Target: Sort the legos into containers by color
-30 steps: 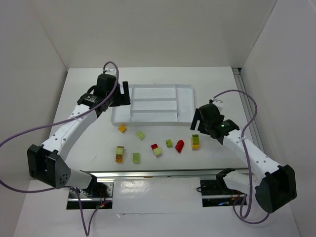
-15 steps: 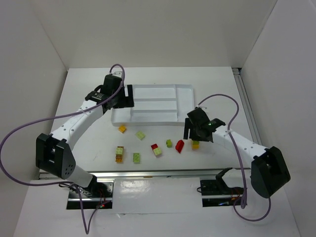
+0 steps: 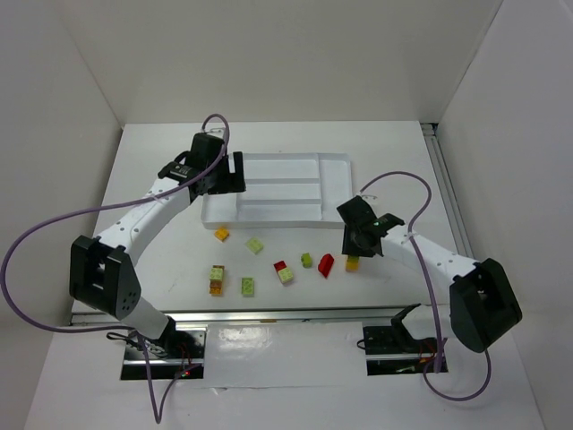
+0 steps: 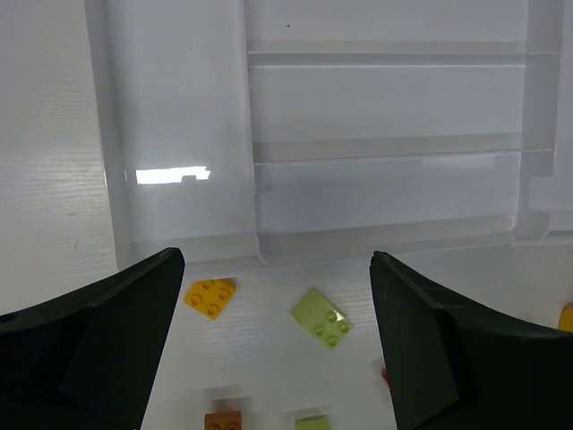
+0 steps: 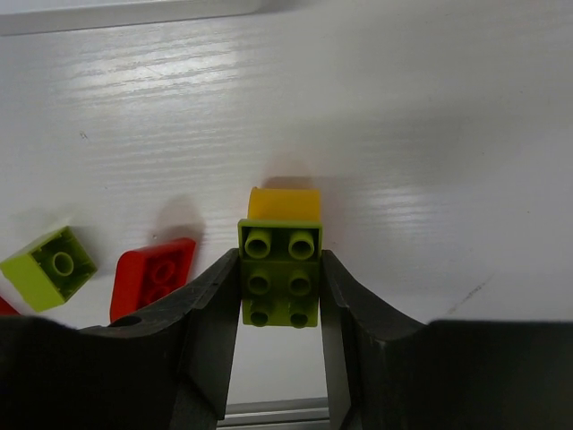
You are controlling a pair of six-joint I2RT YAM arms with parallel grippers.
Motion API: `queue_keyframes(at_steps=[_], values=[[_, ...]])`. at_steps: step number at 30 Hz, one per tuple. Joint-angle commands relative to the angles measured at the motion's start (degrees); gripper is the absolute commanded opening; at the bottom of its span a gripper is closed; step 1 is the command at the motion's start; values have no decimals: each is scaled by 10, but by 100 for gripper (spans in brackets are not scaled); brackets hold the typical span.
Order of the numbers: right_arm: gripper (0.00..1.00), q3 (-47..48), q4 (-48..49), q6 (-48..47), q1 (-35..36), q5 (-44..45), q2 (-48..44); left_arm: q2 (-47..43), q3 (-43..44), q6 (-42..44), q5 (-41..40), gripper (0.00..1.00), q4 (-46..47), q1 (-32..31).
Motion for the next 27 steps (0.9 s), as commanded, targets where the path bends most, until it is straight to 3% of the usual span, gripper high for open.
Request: queue_keyframes(at_steps=[1,2,6,9,16,22,27], values=[[27,28,-22,9,11,20,-25,5,22,-7,11,96,8,-2],[20,37,-22,9,11,20,-25,5,22,-7,17,96,8,-2],[17,85,-29,-8,11,1,-57,5,35,7,95,100,14,-2],[17,119,44,-91,6,-176,-102,-7,64,35,190,100,19,-2],[17,182,194,-141,-13,-414,-87,-66,54,107,426,100,83,-2],[17,190,312,-109,-13,-508,-81,-79,21,99,656,100,145,30],[16,184,375,-73,-13,-552,-76,-92,-24,94,732,100,190,51]])
